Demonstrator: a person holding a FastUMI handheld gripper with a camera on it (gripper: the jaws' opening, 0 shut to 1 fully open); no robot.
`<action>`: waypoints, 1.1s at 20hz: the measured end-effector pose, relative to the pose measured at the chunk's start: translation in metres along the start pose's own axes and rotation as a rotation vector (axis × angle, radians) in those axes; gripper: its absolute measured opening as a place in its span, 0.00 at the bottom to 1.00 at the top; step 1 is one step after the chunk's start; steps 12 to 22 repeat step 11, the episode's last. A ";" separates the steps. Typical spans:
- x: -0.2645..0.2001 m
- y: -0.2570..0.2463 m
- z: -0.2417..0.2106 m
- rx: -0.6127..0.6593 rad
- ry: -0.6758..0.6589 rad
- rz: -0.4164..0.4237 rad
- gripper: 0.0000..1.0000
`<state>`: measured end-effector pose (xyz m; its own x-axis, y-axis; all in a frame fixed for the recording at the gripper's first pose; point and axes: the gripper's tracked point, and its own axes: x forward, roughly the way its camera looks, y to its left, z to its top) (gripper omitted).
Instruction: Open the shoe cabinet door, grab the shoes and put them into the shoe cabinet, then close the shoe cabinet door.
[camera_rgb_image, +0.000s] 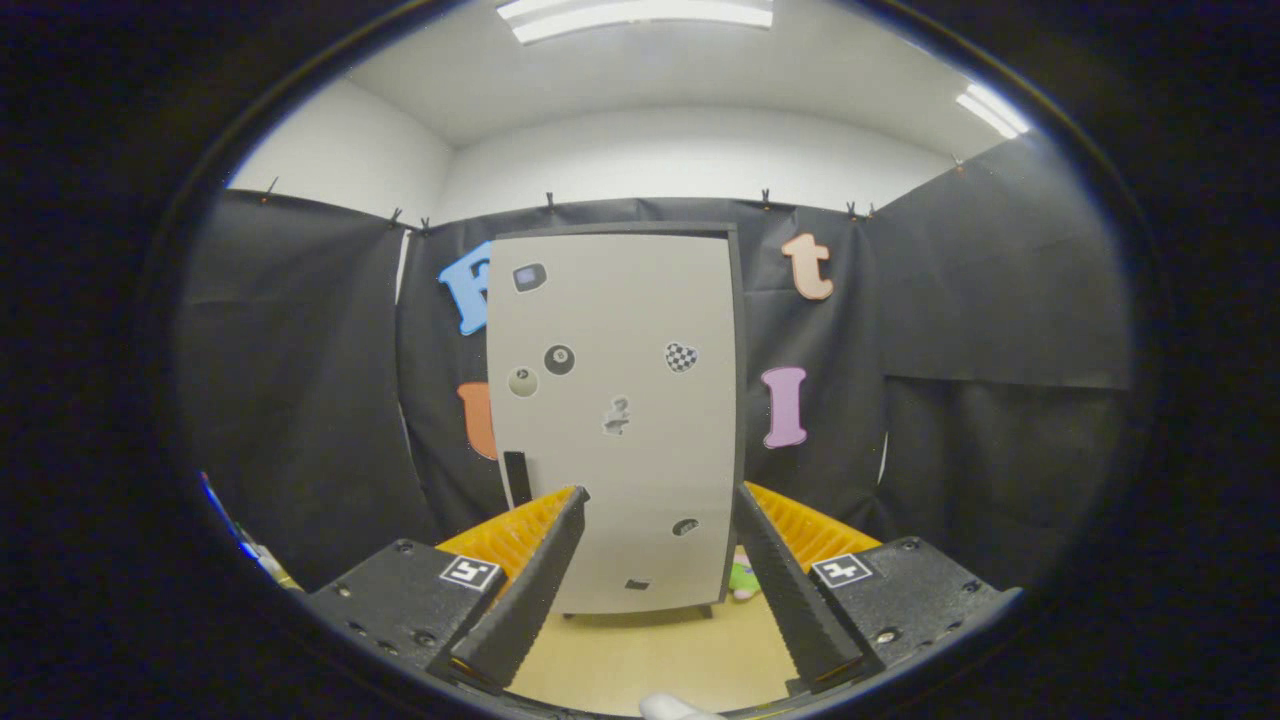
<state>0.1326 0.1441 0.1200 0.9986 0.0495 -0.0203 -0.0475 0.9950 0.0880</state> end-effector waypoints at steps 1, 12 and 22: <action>-0.001 -0.001 -0.001 -0.003 0.001 -0.004 0.98; -0.005 -0.001 0.000 -0.007 -0.005 -0.007 0.98; -0.005 -0.001 0.000 -0.007 -0.005 -0.007 0.98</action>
